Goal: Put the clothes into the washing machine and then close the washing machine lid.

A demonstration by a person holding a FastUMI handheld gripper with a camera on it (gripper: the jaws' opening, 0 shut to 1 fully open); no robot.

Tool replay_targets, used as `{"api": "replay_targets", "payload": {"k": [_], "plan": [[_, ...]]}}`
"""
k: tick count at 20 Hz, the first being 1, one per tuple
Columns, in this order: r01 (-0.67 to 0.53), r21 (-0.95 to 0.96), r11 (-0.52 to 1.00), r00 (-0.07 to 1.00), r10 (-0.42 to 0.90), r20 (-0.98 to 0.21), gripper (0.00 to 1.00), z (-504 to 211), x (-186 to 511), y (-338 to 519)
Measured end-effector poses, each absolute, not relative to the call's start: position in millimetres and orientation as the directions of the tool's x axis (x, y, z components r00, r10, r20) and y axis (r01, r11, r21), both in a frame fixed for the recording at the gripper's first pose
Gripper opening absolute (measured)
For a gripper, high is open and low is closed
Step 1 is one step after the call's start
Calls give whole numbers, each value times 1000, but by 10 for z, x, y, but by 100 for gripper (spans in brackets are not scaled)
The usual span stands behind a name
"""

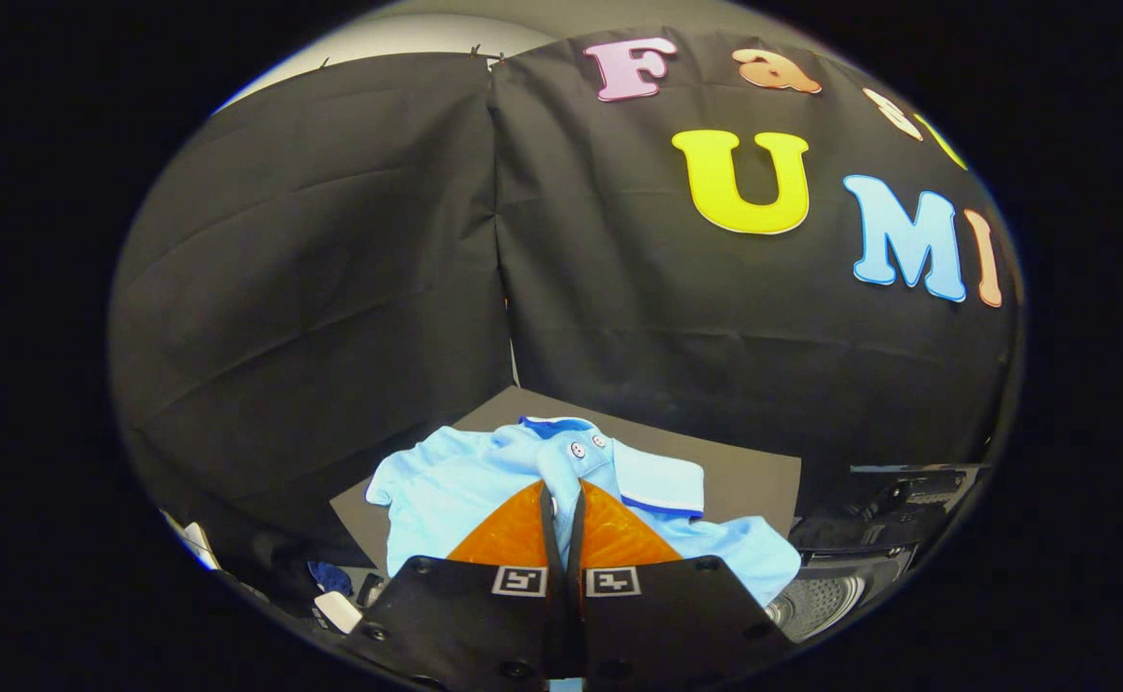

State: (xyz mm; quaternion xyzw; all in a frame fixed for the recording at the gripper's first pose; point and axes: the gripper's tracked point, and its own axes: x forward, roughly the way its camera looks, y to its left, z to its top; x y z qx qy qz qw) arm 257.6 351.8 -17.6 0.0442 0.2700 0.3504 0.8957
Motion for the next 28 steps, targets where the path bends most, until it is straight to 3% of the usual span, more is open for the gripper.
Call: {"api": "replay_targets", "payload": {"k": [10,28], "plan": [[-579,240,779,688,625,-369,1,213,2673,2978],[-450,222,865,791,502,-349,1,233,2818,1887]]}}
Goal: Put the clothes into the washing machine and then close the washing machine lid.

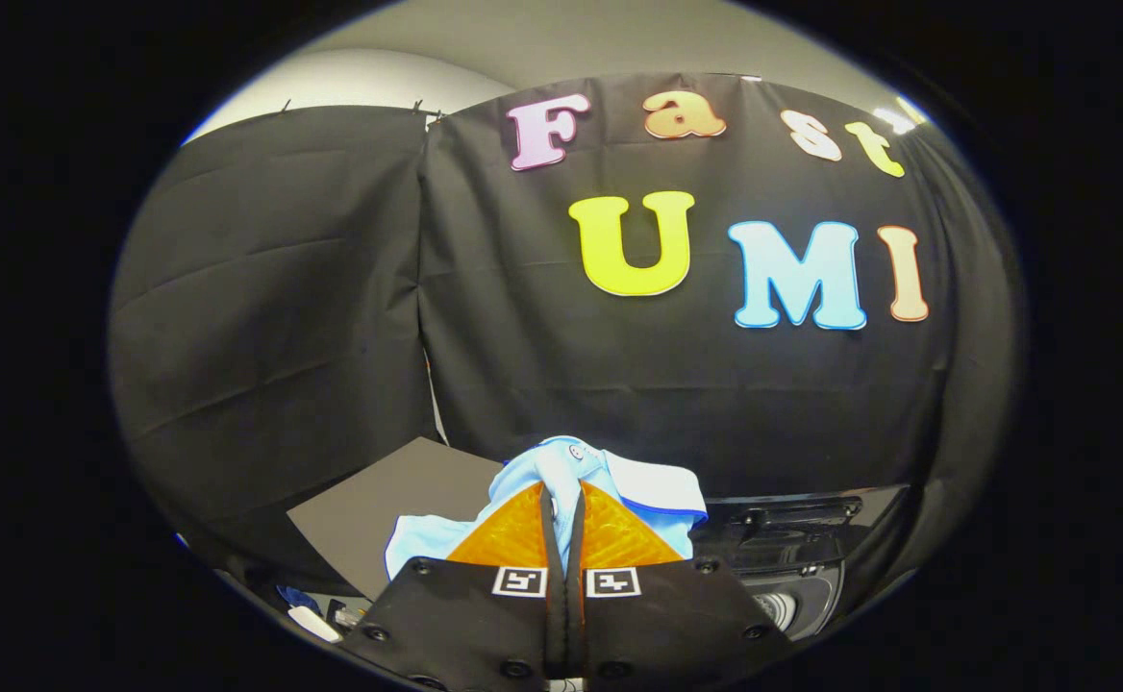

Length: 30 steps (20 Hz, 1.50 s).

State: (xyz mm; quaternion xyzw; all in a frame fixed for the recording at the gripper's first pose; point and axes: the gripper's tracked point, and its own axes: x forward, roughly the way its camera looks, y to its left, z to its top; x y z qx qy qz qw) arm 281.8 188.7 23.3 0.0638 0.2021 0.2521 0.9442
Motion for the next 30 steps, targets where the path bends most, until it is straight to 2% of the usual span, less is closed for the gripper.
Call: {"api": "replay_targets", "payload": {"k": [21,30], "plan": [[-251,176,952,880,300,-368,1,93,3000,442],[-201,162,966,892,249,-379,1,-53,3040,48]]}}
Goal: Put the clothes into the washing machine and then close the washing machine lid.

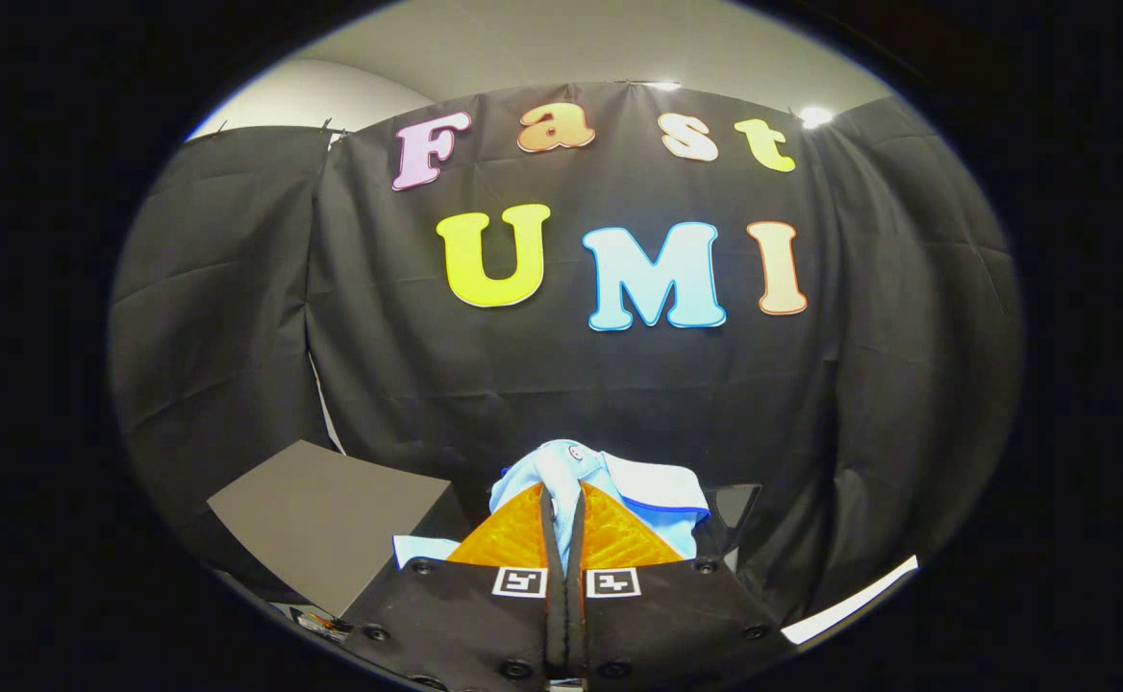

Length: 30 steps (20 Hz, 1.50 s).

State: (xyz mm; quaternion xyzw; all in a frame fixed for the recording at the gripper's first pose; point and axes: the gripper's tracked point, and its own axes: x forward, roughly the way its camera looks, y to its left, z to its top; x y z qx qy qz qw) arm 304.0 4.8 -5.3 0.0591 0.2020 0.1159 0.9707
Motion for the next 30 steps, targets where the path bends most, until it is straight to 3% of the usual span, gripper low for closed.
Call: {"api": "replay_targets", "payload": {"k": [30], "plan": [[-210,83,974,771,217,-599,2,-2141,3112,46]]}}
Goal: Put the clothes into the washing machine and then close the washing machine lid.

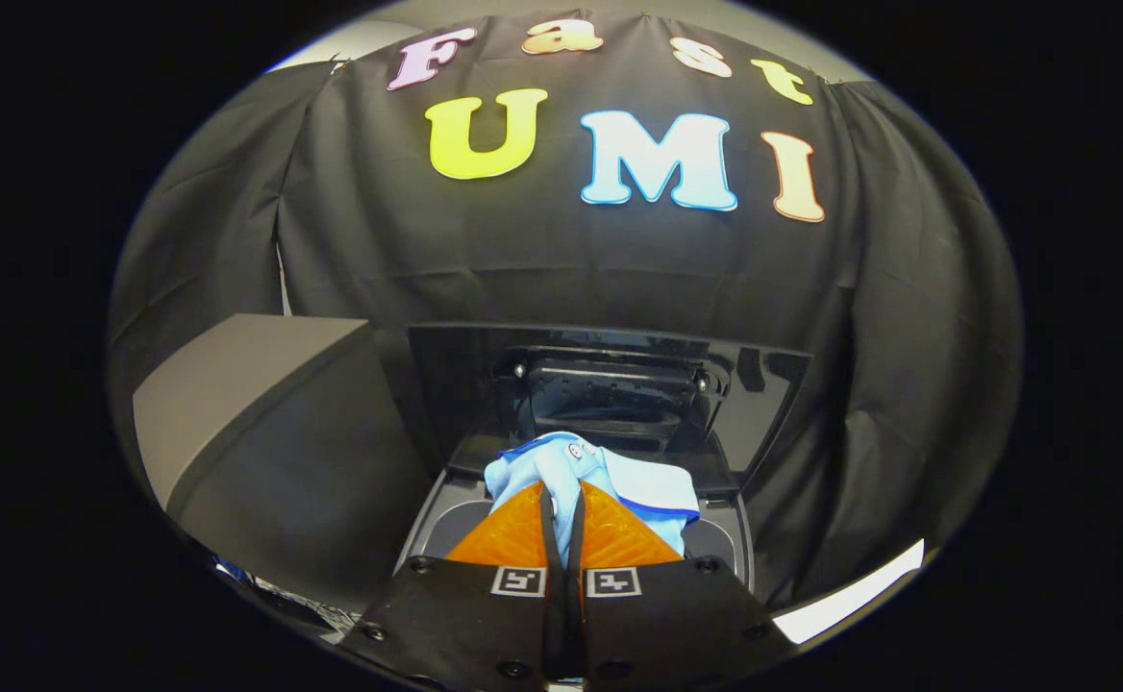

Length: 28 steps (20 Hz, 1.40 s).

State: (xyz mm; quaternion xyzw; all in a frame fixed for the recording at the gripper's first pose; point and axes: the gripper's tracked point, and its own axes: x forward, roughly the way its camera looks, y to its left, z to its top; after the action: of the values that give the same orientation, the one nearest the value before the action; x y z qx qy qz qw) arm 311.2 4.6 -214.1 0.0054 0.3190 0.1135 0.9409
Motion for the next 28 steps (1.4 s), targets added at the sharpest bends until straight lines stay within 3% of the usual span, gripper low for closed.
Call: {"api": "replay_targets", "payload": {"k": [5,11,12,13,18,23,28], "plan": [[-171,100,980,721,194,-665,3,-2501,3037,4],[-116,100,988,663,152,-733,18,-2781,2963,-66],[-109,115,987,664,158,-731,28,-2779,2949,-50],[-102,116,988,668,154,-728,30,-2749,2948,-60],[-87,122,989,692,148,-707,97,-2673,2962,-49],[-107,120,987,747,159,-645,97,-2447,3080,6],[-116,129,985,843,166,-511,97,-1976,3309,13]]}}
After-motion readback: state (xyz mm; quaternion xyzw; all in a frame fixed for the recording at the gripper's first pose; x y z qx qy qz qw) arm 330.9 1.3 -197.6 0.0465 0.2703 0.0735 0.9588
